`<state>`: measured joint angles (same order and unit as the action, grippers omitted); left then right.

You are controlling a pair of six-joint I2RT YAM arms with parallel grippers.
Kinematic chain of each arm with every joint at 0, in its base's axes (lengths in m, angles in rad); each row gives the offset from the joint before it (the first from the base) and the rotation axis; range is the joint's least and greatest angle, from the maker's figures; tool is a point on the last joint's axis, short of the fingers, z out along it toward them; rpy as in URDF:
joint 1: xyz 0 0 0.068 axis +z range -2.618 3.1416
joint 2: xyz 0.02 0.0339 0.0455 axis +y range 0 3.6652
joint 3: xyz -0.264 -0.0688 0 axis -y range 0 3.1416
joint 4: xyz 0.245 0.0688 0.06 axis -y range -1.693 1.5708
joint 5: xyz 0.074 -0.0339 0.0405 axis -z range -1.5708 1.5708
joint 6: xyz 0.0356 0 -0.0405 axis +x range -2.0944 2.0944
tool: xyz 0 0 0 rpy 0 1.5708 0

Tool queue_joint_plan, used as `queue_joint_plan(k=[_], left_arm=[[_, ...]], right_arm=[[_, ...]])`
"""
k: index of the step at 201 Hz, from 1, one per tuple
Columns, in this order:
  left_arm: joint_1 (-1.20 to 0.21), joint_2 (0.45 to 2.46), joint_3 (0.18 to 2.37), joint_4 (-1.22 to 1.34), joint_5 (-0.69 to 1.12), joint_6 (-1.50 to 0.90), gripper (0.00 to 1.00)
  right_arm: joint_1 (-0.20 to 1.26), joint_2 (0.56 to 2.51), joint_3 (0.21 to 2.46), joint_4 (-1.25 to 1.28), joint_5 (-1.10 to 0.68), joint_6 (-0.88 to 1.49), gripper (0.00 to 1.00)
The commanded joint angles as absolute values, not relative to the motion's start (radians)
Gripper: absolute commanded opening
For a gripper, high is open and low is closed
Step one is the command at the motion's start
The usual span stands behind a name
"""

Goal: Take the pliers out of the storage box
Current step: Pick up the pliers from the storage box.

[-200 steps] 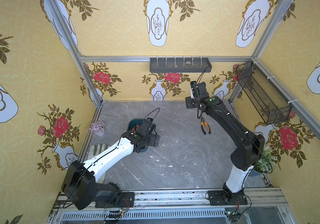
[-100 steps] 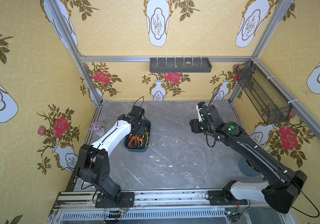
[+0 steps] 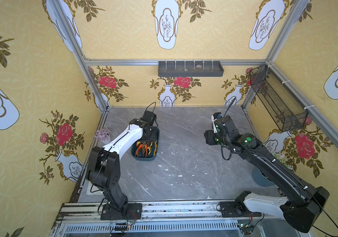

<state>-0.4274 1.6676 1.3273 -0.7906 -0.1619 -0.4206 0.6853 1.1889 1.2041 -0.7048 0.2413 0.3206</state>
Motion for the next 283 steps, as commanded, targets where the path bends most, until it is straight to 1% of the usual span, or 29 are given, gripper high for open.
queue_joint_plan(k=[1, 28, 52, 71, 100, 112, 133, 168, 182, 226, 256, 275, 283], left_arm=[[-0.458, 1.616, 1.248, -0.777, -0.179, -0.441, 0.68], [-0.461, 1.599, 1.150, -0.775, -0.189, -0.461, 0.67], [-0.459, 1.595, 1.108, -0.789, -0.255, -0.482, 0.66], [-0.457, 1.594, 1.102, -0.799, -0.299, -0.481, 0.70], [-0.445, 1.591, 1.103, -0.789, -0.313, -0.454, 0.70], [-0.428, 1.591, 1.097, -0.778, -0.292, -0.440, 0.67], [-0.367, 1.591, 1.083, -0.764, -0.262, -0.420, 0.57], [-0.321, 1.588, 1.062, -0.749, -0.228, -0.394, 0.57], [-0.311, 1.592, 1.060, -0.746, -0.214, -0.387, 0.55], [-0.305, 1.624, 1.054, -0.739, -0.183, -0.391, 0.52], [-0.302, 1.645, 1.053, -0.742, -0.186, -0.406, 0.49], [-0.298, 1.652, 1.054, -0.745, -0.183, -0.412, 0.41], [-0.298, 1.652, 1.052, -0.747, -0.183, -0.413, 0.34]], right_arm=[[0.680, 1.191, 1.192, -0.686, 0.219, 0.330, 0.62], [0.678, 1.207, 1.195, -0.672, 0.198, 0.334, 0.62], [0.679, 1.210, 1.204, -0.673, 0.193, 0.334, 0.62], [0.678, 1.209, 1.198, -0.675, 0.193, 0.334, 0.62], [0.677, 1.206, 1.191, -0.678, 0.190, 0.339, 0.62], [0.677, 1.204, 1.189, -0.677, 0.191, 0.342, 0.62], [0.677, 1.203, 1.187, -0.681, 0.196, 0.341, 0.62], [0.676, 1.203, 1.182, -0.683, 0.201, 0.339, 0.62], [0.675, 1.205, 1.180, -0.680, 0.201, 0.339, 0.62], [0.675, 1.204, 1.179, -0.682, 0.202, 0.340, 0.62], [0.675, 1.198, 1.174, -0.684, 0.204, 0.340, 0.62], [0.675, 1.193, 1.171, -0.686, 0.206, 0.340, 0.62], [0.675, 1.191, 1.169, -0.687, 0.207, 0.339, 0.62]])
